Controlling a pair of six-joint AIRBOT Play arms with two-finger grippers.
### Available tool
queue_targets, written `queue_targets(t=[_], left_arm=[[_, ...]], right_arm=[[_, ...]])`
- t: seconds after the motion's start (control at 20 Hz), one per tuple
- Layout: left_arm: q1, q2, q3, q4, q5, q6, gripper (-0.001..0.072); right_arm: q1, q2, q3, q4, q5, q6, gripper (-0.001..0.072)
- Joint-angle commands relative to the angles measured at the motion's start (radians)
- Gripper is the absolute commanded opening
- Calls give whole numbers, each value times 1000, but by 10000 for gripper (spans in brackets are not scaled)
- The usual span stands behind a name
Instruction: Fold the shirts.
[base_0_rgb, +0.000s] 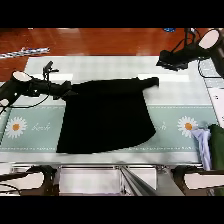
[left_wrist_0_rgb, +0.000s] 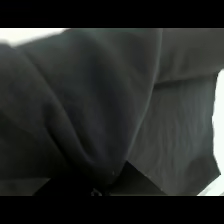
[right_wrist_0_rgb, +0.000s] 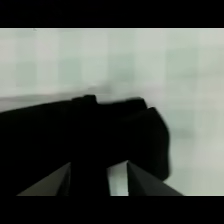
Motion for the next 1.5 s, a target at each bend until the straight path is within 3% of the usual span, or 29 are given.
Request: queue_targets(t=[0.0,0.1,0.15,0.3,0.5,0.9,1.15,1.2,1.25,1.3,1.45], left_arm=[[9,-44,17,-6,-20,21,15],[10,-44,17,-6,-19,21,15],[9,-44,17,-6,-19,21,15],[10,-44,17,-6,-16,21,15],[10,-44,17,-6,-20,20,15],[10,-44,17,-6,-34,17,15],[10,-44,17,-6,-35,17,15],[9,-44,17,-6,-35,17,15],[10,-44,17,-6,-34,18,15],[10,-44,17,-6,-35,18,15],[42,-43,19,-6,-35,17,15]], right_arm=[[-74,-9,5,-26,214,-86,408],[-95,35,-105,-115,386,-89,408],[-95,82,-211,-114,393,-79,408],[-61,243,-587,50,318,-105,408],[29,389,-924,80,235,-69,408],[244,337,-1008,250,-24,-16,408],[266,307,-1006,366,-206,-15,407],[266,307,-1006,390,-223,-19,359],[266,307,-1006,410,-227,-45,132],[266,307,-1006,432,-217,-87,22],[238,308,-956,335,-143,-143,22]])
